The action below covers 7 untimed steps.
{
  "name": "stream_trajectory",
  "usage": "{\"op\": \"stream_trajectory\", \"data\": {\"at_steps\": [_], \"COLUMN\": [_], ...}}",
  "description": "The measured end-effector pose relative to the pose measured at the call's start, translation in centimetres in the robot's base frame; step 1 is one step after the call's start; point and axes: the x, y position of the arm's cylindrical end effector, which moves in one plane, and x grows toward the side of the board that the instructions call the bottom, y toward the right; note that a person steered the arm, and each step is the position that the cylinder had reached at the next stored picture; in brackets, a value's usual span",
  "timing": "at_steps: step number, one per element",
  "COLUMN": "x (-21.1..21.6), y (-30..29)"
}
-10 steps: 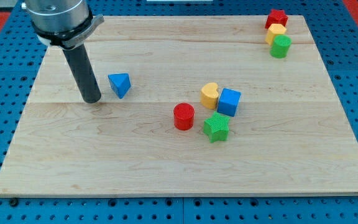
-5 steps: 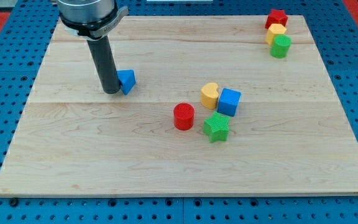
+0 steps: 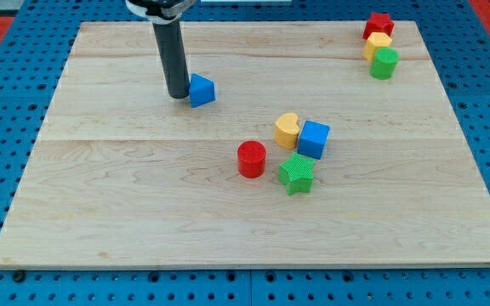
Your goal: Move the blue triangle towards the green circle
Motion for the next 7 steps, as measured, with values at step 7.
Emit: {"op": "stream_trajectory", "data": {"at_steps": [7], "x": [1.7], "y": [19.0]}}
